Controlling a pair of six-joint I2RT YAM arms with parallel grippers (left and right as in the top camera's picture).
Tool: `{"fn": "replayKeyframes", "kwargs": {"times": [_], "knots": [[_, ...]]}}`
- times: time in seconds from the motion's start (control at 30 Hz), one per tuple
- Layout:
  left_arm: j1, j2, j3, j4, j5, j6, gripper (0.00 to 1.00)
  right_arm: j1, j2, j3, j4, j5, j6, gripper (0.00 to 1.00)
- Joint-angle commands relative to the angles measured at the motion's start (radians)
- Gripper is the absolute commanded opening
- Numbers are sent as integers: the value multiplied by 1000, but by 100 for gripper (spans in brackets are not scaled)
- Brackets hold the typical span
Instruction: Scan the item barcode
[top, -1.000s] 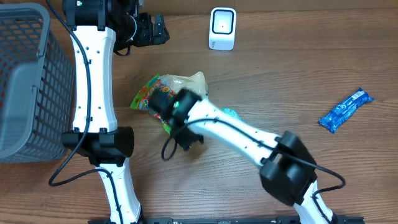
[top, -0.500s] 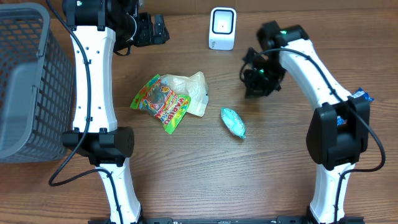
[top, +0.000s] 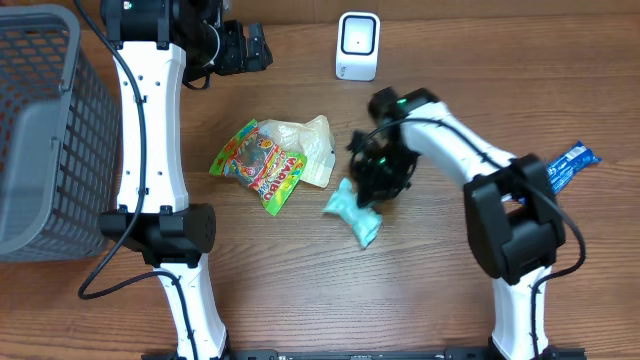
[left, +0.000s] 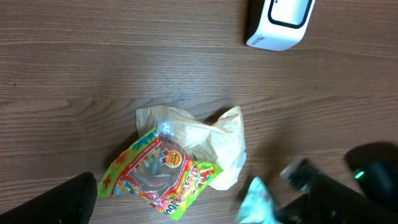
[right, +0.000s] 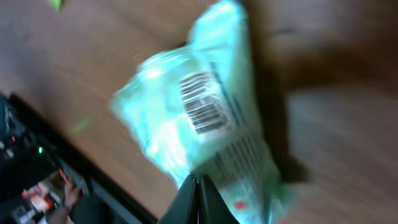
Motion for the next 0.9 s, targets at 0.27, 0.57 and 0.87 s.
{"fn": "replayKeyframes", "kwargs": {"times": [0.27,0.57,0.87], "knots": [[-13,-28,-2,1,-2,-6,100,76,-102,58,-19,-22,25,4],[-13,-28,-2,1,-2,-6,100,-51,-190,96,-48,22,105,15],[-13,-28,-2,1,-2,-6,100,43,-186,-80,103,38,106,6]]}}
